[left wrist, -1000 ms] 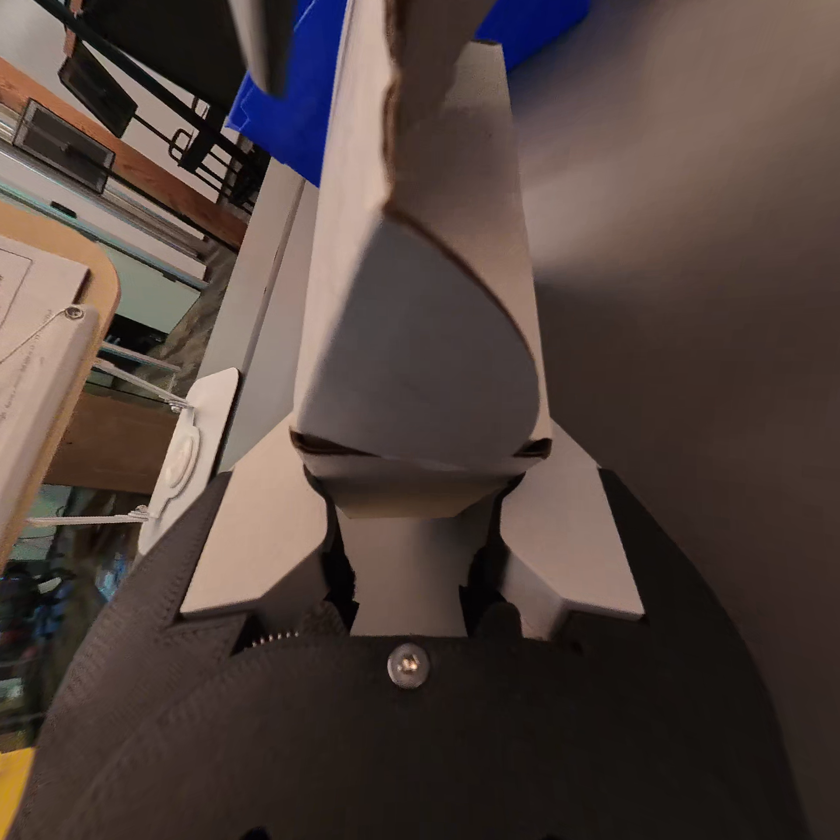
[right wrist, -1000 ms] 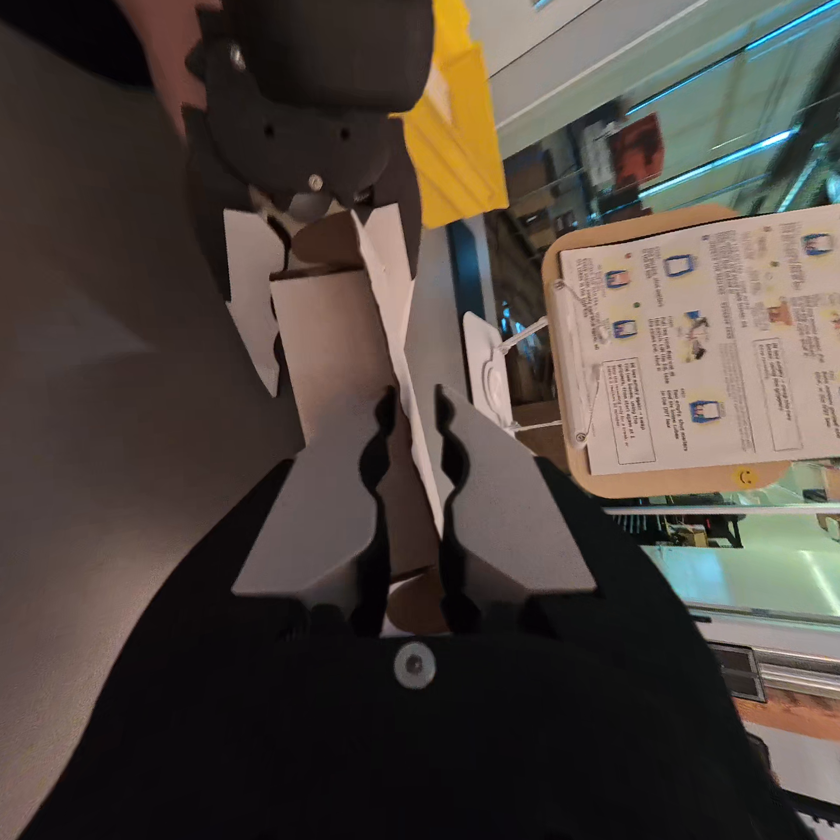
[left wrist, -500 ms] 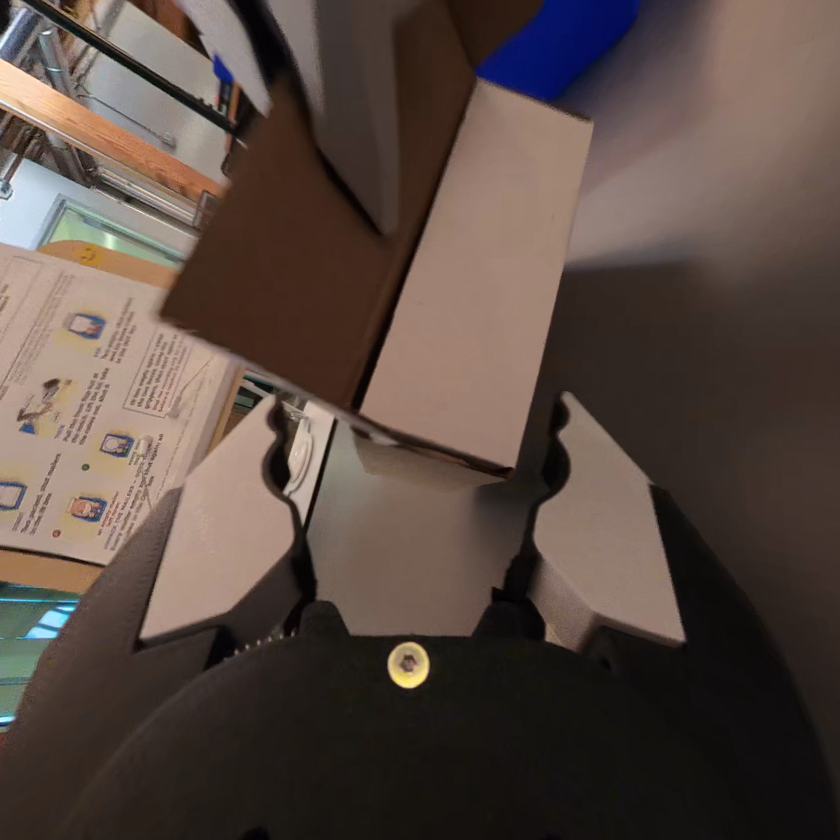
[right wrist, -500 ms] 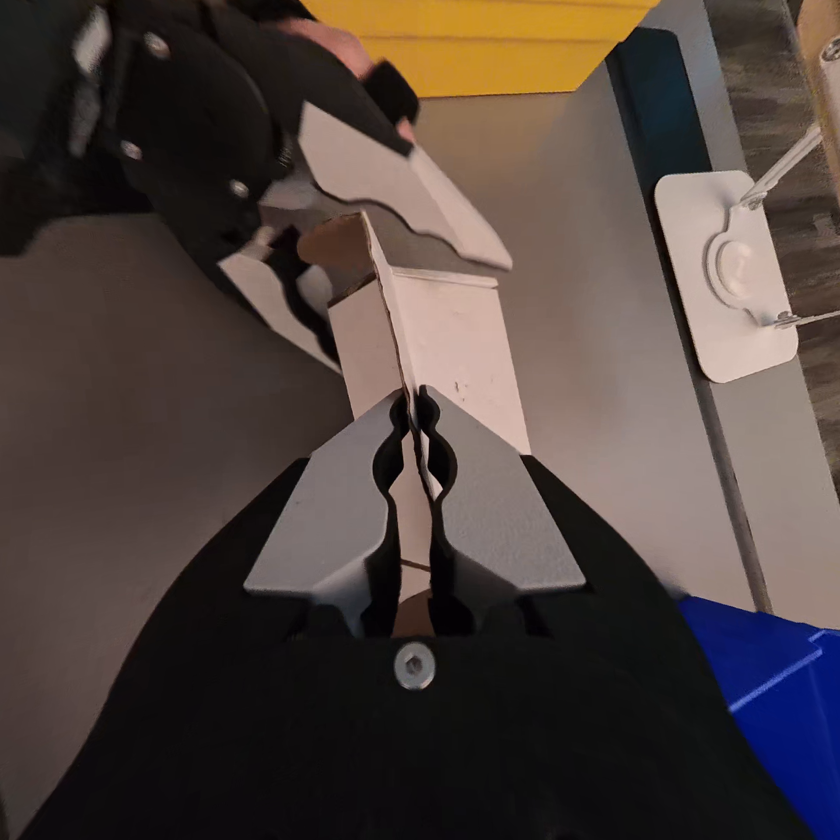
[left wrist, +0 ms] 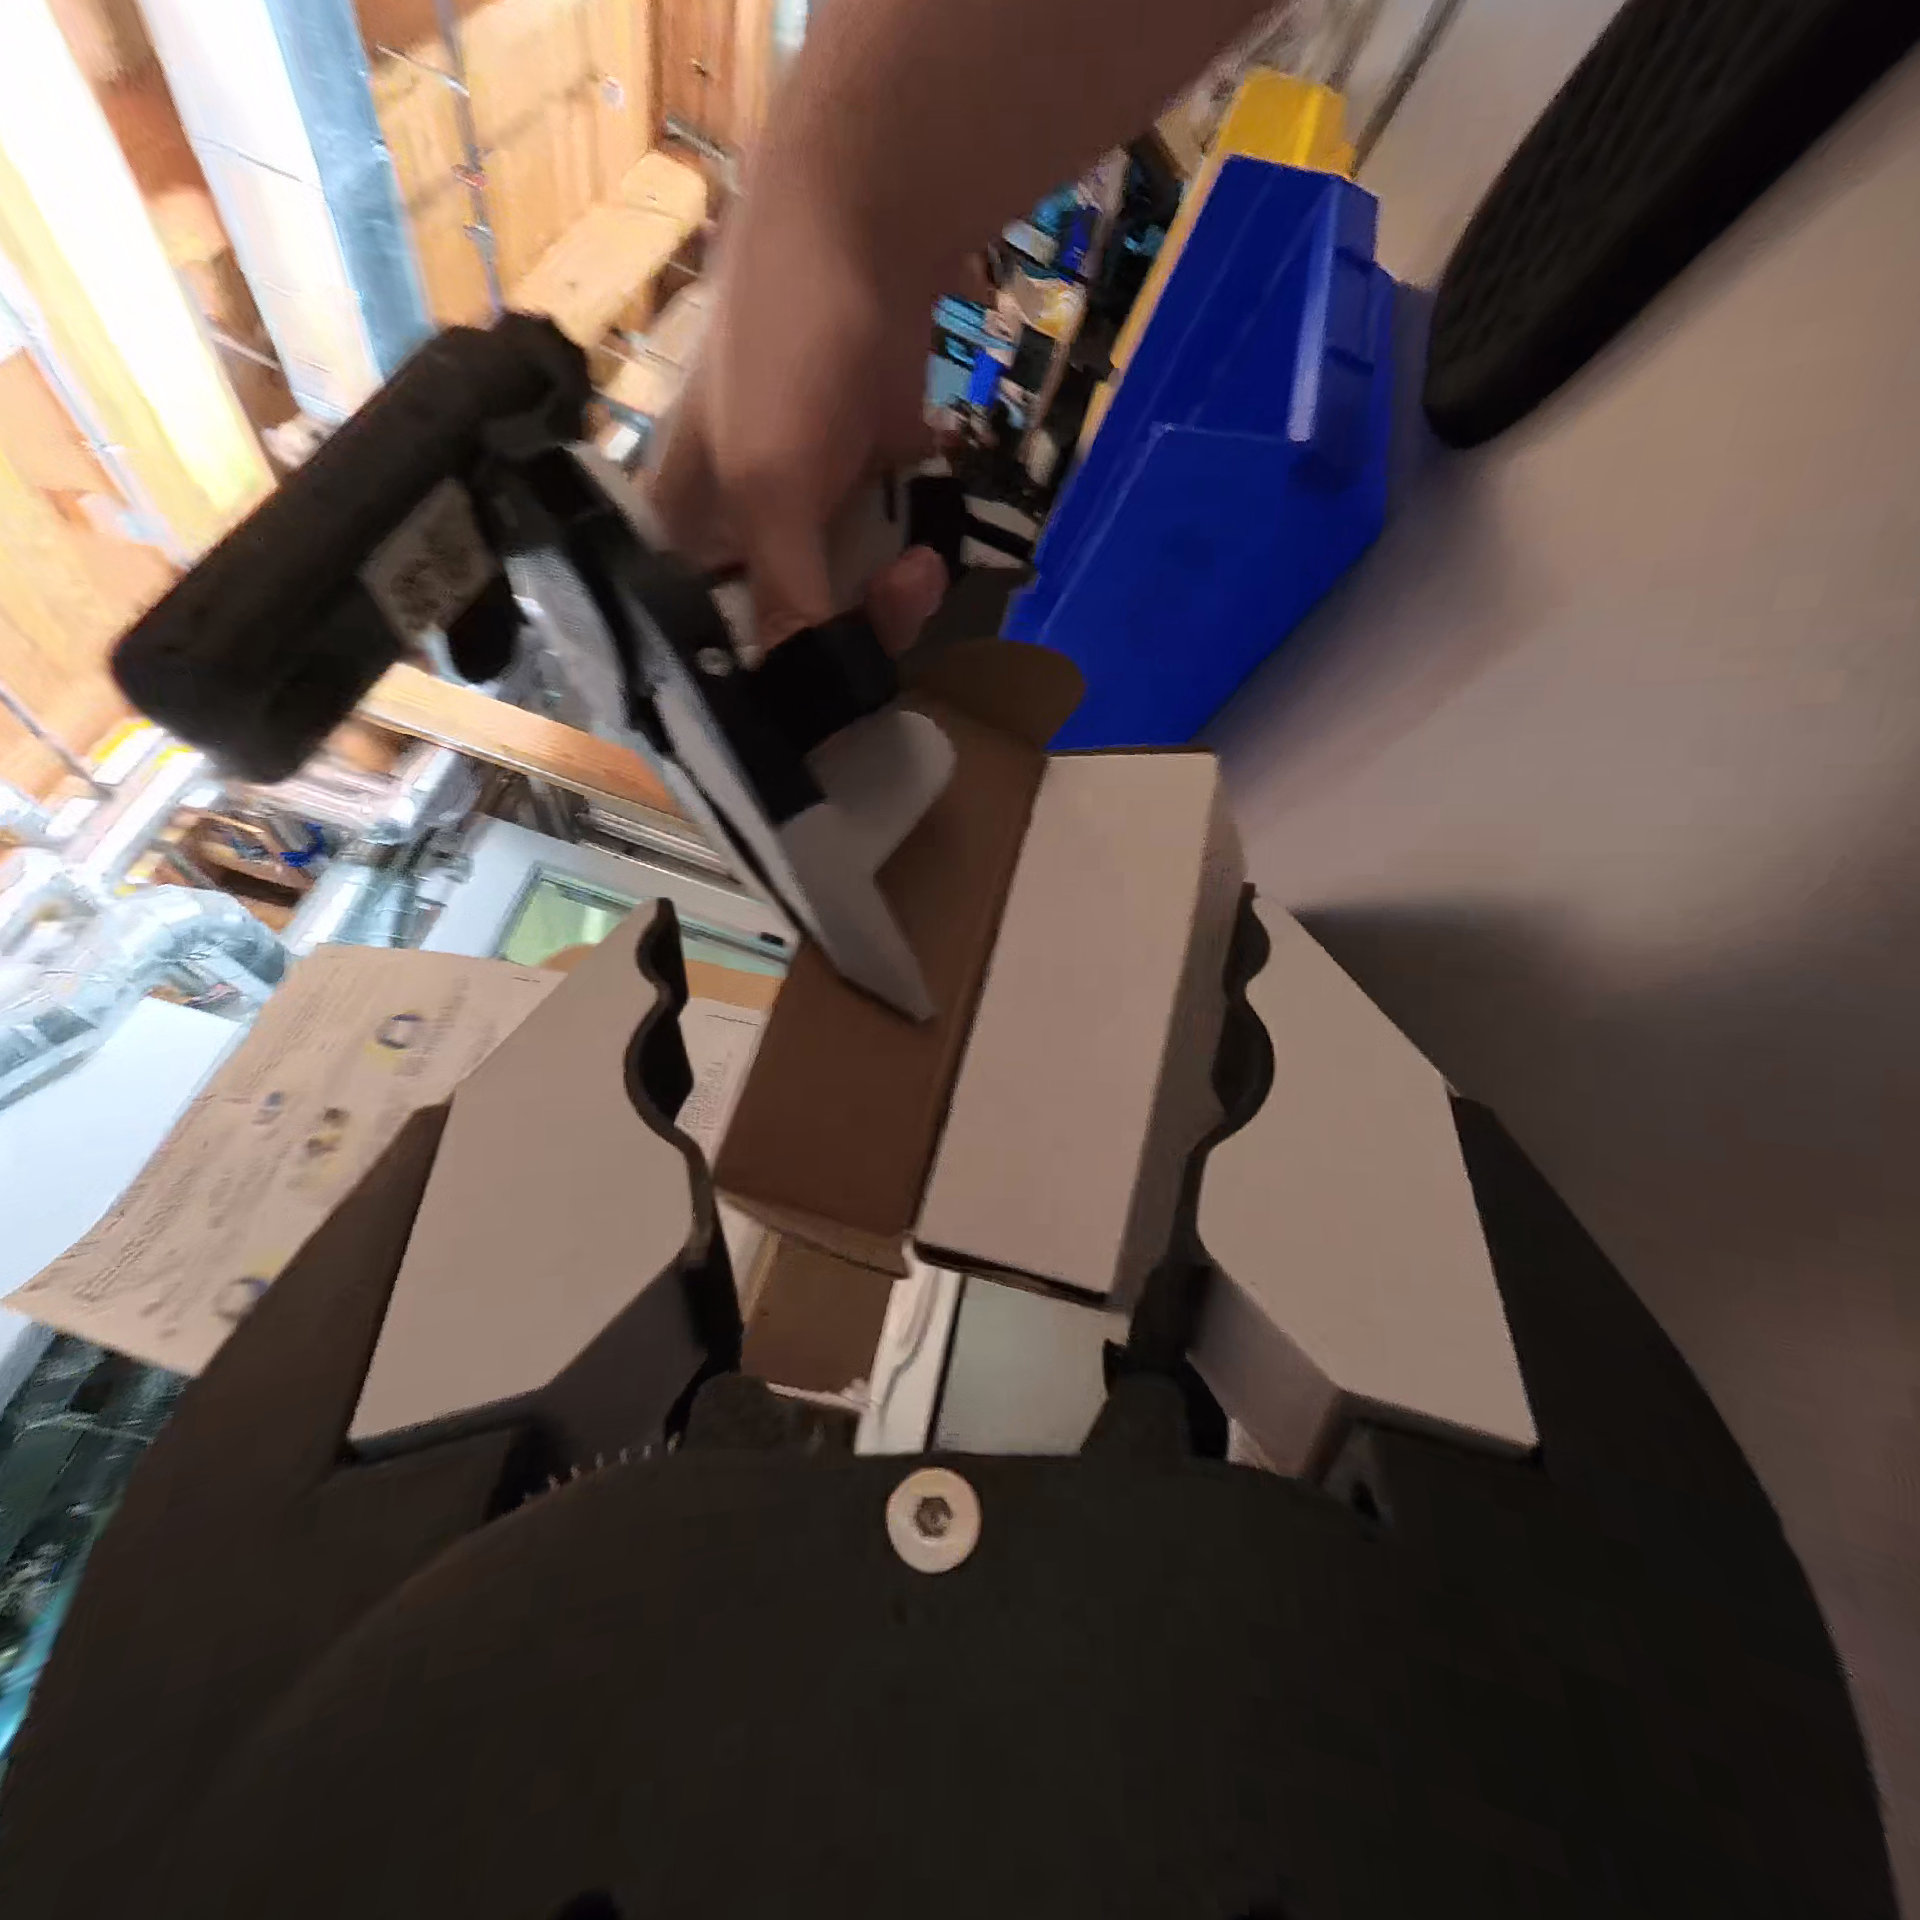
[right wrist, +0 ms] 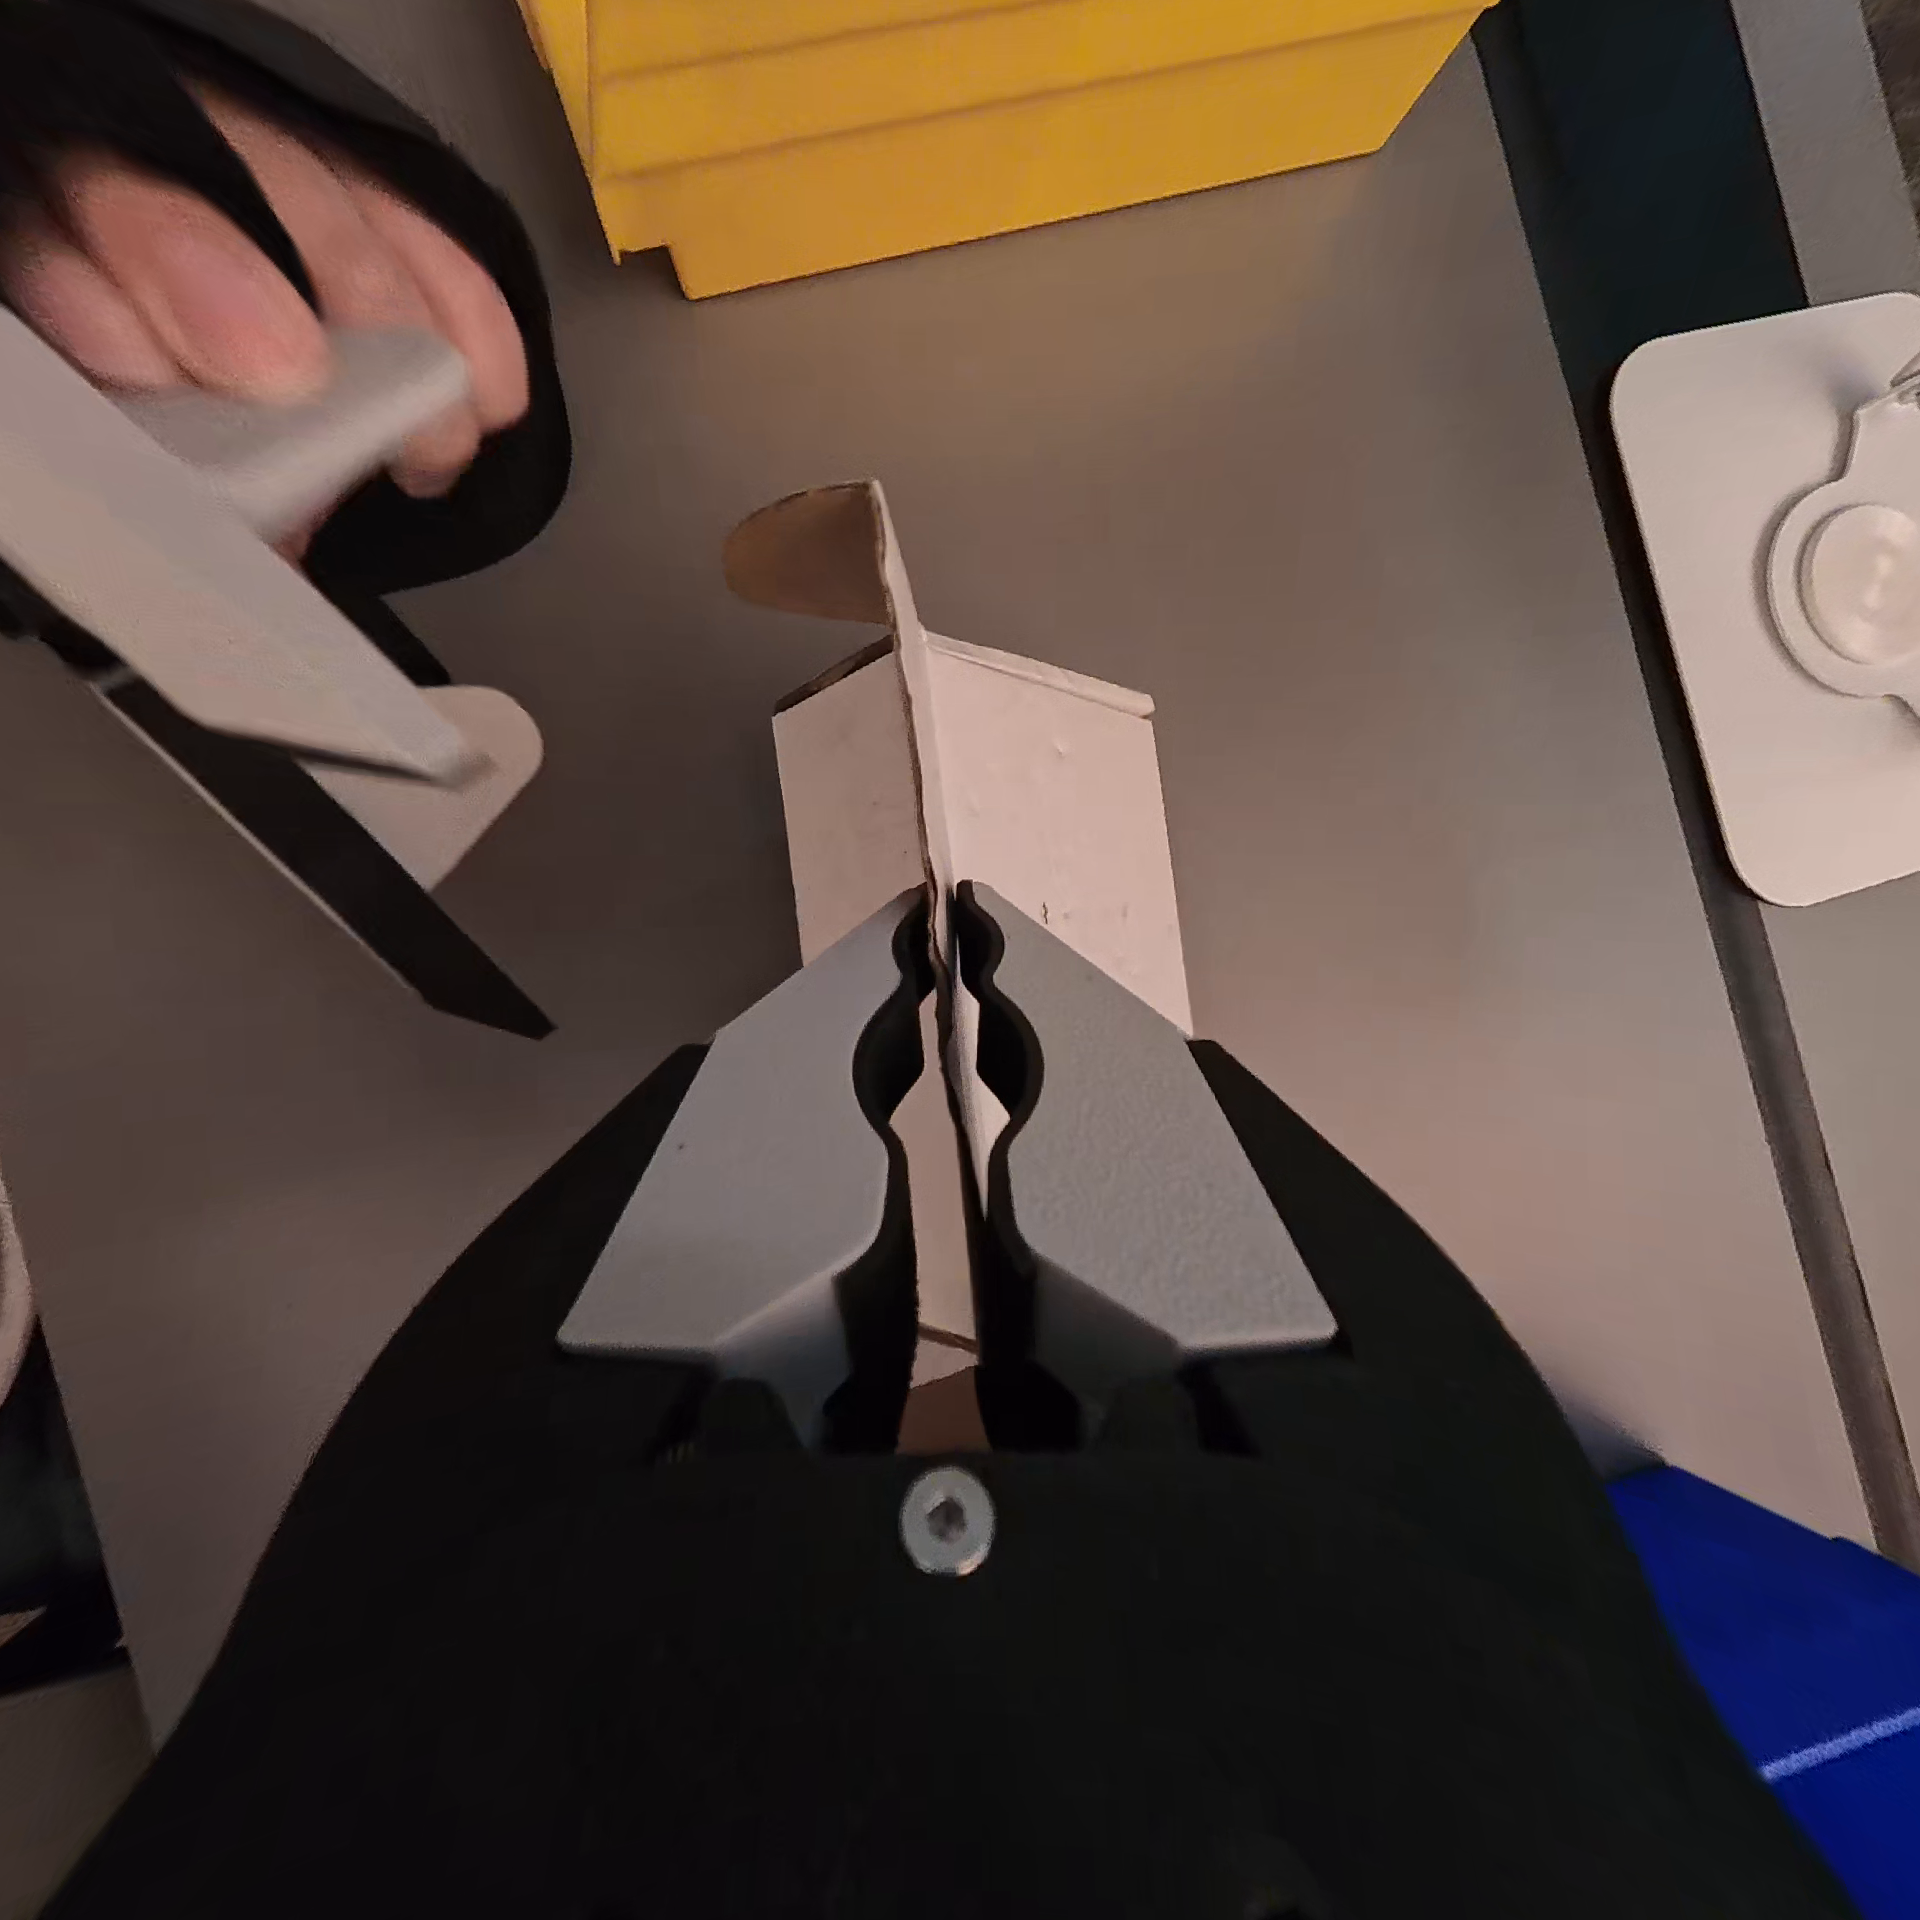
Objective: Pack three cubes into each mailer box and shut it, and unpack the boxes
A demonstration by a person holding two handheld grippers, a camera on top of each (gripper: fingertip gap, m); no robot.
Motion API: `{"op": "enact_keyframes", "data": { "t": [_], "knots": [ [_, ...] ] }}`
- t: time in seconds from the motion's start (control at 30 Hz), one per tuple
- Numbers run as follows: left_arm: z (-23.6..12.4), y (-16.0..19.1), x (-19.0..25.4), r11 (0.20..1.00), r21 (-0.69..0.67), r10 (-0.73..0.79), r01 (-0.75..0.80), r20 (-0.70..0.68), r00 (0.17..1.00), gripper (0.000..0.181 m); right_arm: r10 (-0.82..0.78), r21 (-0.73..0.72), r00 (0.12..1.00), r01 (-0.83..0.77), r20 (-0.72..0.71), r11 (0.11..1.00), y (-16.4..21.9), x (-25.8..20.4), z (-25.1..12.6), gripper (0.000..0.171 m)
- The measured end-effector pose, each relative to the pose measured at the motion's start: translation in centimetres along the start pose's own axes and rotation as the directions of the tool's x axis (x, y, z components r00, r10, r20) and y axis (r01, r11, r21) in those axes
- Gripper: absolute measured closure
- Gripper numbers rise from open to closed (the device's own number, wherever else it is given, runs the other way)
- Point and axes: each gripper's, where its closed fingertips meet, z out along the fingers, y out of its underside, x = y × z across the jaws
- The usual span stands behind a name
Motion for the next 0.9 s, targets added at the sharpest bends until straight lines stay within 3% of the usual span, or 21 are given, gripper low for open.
{"op": "enact_keyframes", "data": {
  "t": [0.2,0.3,0.33,0.47,0.6,0.77,0.9],
  "knots": [
    [2.0,4.9,3.7,0.974,-0.225,-0.02,-0.014,-0.15,0.988,0.087,-0.023,-0.004,1.0,0.023,-0.001,1.0,-0.4,0.1,0.2,0.171],
    [2.3,5.8,5.5,0.966,-0.26,-0.051,-0.009,-0.223,0.973,0.095,-0.049,-0.008,0.999,0.049,-0.004,0.999,-0.8,0.0,0.0,0.171],
    [2.4,5.8,5.8,0.964,-0.266,-0.069,0.005,-0.23,0.971,0.089,-0.057,-0.014,0.998,0.057,-0.022,0.998,-0.9,0.3,0.0,0.171],
    [2.4,5.4,6.2,0.961,-0.265,-0.151,0.083,-0.247,0.957,0.09,-0.076,-0.032,0.995,0.074,-0.06,0.997,-1.2,1.1,-0.5,0.171],
    [2.2,5.1,7.2,0.953,-0.264,-0.23,0.151,-0.302,0.925,0.101,-0.076,-0.002,0.992,0.076,-0.1,0.997,-2.0,2.3,-1.1,0.17],
    [2.6,3.4,4.2,0.937,-0.185,-0.329,0.296,-0.188,0.925,0.097,-0.098,0.005,0.99,0.099,-0.098,0.995,-2.7,2.0,-1.5,0.171],
    [2.9,6.1,6.3,0.865,-0.345,-0.462,0.365,-0.262,0.847,0.106,-0.16,-0.029,0.981,0.158,-0.11,0.987,-2.7,1.8,-1.5,0.17]
  ]
}}
